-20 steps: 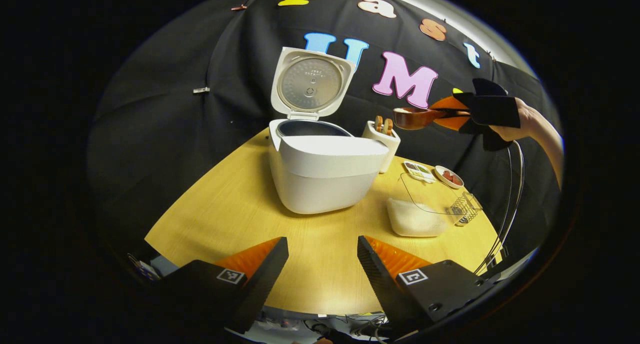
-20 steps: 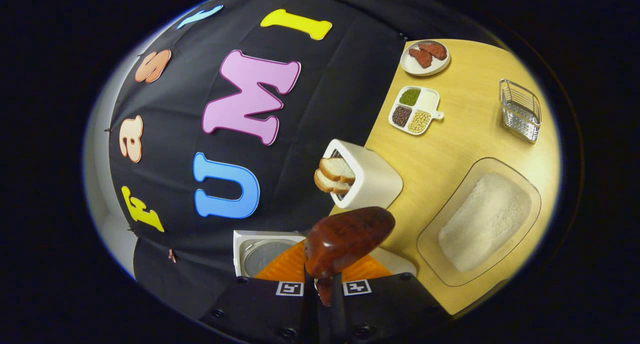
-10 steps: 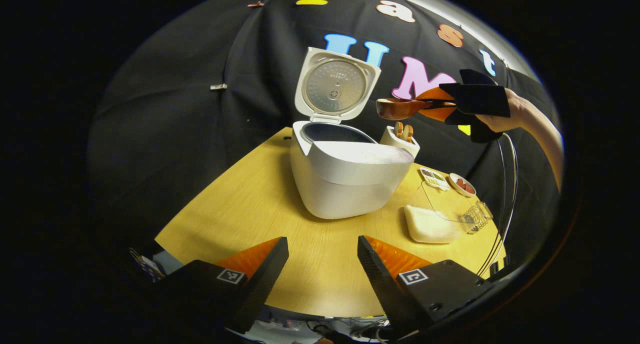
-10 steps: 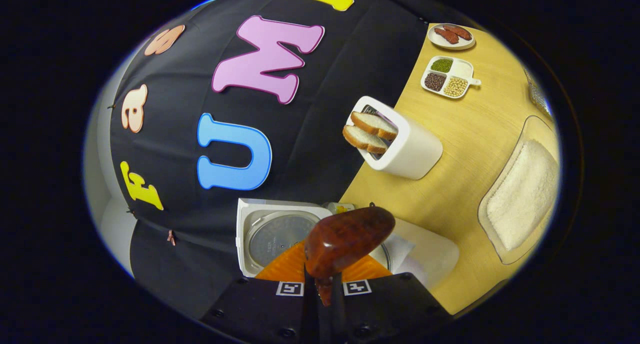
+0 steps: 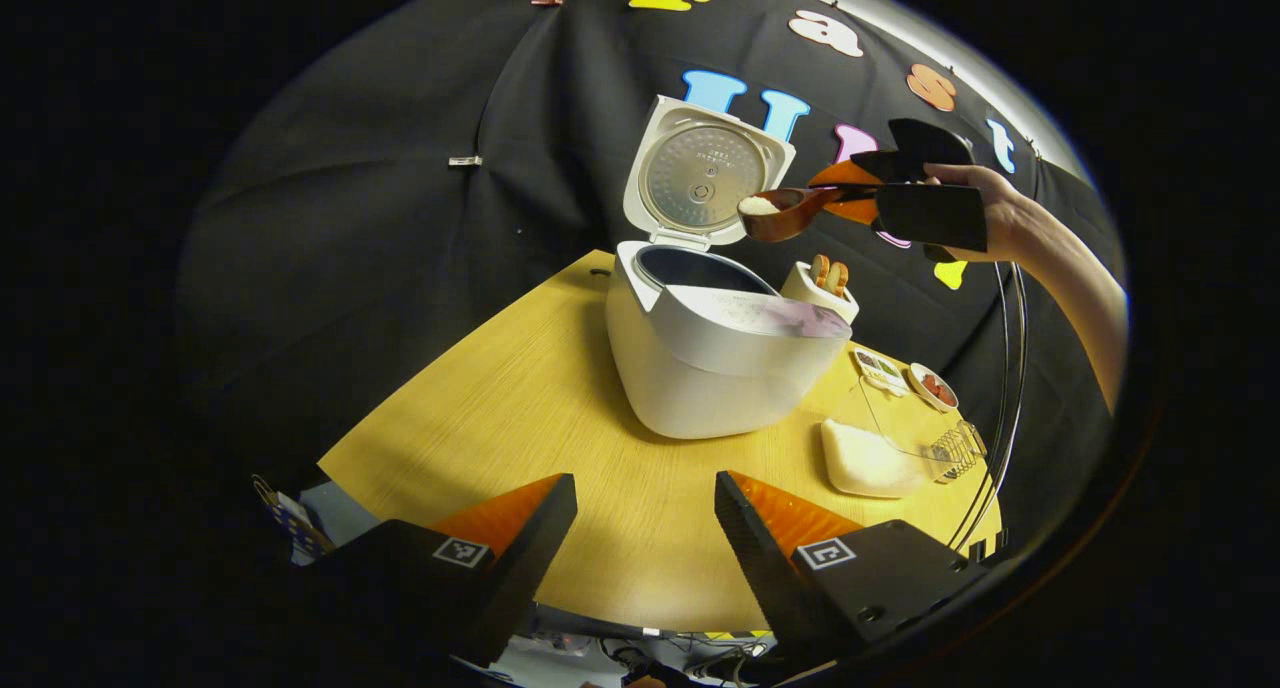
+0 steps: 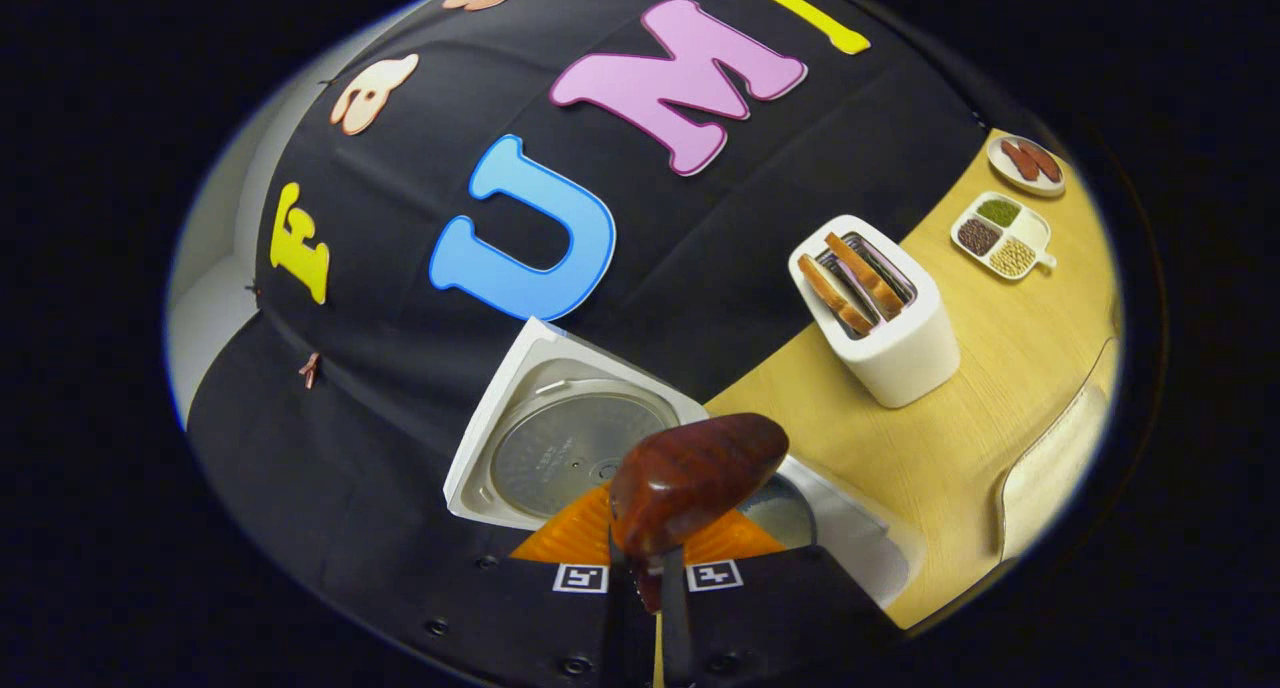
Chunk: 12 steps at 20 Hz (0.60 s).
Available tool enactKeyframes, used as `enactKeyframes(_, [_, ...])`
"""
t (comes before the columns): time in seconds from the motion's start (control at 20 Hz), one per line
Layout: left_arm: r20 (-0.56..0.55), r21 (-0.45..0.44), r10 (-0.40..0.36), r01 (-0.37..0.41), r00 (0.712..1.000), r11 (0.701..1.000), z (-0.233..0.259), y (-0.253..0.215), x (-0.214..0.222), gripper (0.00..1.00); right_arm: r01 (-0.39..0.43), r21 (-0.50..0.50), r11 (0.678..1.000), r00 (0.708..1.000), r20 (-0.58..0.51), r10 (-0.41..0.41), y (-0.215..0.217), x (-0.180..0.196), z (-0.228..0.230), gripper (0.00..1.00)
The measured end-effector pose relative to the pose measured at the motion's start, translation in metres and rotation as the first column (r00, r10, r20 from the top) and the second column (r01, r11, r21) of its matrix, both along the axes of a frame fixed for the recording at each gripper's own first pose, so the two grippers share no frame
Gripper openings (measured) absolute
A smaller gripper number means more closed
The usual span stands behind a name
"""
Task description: Close the left gripper, press the button to open the rice cooker; take a wooden spoon from the chopstick holder with the right hand, scoop a spoonful of rice and pour it into the rice cooker, then put the wooden spoon back into the chopstick holder.
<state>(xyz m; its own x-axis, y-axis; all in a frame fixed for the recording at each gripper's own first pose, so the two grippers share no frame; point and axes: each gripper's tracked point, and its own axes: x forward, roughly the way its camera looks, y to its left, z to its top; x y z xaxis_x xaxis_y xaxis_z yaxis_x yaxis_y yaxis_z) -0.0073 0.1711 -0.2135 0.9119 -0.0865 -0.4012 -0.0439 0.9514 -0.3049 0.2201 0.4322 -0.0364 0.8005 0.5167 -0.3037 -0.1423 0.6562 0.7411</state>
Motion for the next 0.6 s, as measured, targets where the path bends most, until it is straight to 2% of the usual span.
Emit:
enactKeyframes(0.2, [0.008, 0.007, 0.001, -0.001, 1.0, 1.0, 0.002, 0.002, -0.005, 0.96, -0.001, -0.075, 0.997, 0.994, 0.11, 0.009, 0.009, 0.008, 0.014, 0.13])
enactKeyframes(0.6, [0.006, 0.01, -0.02, 0.02, 1.0, 1.0, 0.001, -0.005, -0.015, 0.96, 0.028, -0.162, 0.986, 0.979, 0.204, 0.005, 0.006, 0.019, 0.014, 0.13])
